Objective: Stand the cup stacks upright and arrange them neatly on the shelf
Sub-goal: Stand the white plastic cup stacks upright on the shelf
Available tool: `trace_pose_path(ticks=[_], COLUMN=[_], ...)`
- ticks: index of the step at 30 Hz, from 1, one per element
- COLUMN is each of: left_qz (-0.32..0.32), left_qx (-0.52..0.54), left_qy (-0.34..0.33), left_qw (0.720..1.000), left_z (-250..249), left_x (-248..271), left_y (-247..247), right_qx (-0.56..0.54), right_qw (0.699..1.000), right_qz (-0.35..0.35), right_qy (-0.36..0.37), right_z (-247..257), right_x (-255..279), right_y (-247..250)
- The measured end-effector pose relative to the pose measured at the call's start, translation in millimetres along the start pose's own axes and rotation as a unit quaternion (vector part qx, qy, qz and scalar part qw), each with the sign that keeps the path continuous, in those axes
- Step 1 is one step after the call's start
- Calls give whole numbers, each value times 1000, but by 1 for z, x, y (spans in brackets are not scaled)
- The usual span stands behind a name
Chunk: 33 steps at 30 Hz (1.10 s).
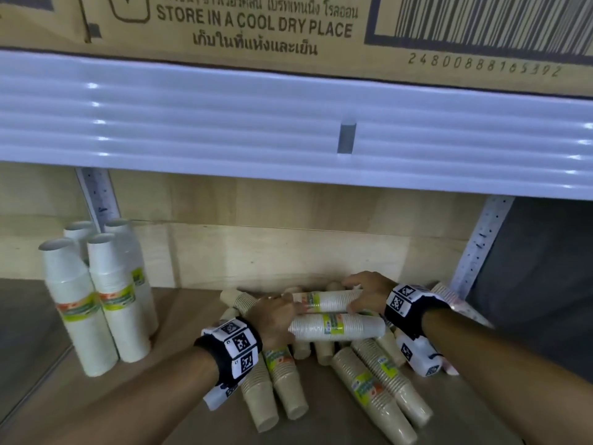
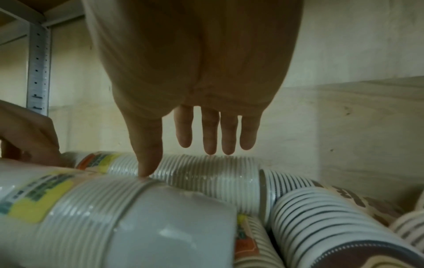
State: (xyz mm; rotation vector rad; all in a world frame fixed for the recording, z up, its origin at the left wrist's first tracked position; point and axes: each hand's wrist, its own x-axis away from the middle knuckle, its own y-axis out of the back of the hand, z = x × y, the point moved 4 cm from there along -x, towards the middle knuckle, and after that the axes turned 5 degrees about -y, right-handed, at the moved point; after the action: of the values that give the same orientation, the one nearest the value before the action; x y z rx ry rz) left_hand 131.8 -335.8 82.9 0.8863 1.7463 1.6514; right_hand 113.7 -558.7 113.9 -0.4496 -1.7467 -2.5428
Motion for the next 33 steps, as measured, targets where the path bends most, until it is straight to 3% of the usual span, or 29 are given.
trace_pose_path(ticks=[9, 23, 28, 33], left_qz=[52, 49, 67, 43], left_qx=[-41, -37, -46, -23], left_qy=[9, 11, 22, 45], left_qw=[998, 998, 996, 998], left_z=[9, 10, 13, 33], left_x=[-6, -8, -4, 13], left_y=[-3, 4, 9, 20], right_qx=[40, 71, 113, 116], right_qw=[999, 993, 988, 988], right_qz=[3, -36, -78, -97], right_qy=[28, 84, 72, 42], right_z=[1, -2, -5, -11], right_x=[-20, -33, -29, -15], right_y=[-9, -15, -8, 11])
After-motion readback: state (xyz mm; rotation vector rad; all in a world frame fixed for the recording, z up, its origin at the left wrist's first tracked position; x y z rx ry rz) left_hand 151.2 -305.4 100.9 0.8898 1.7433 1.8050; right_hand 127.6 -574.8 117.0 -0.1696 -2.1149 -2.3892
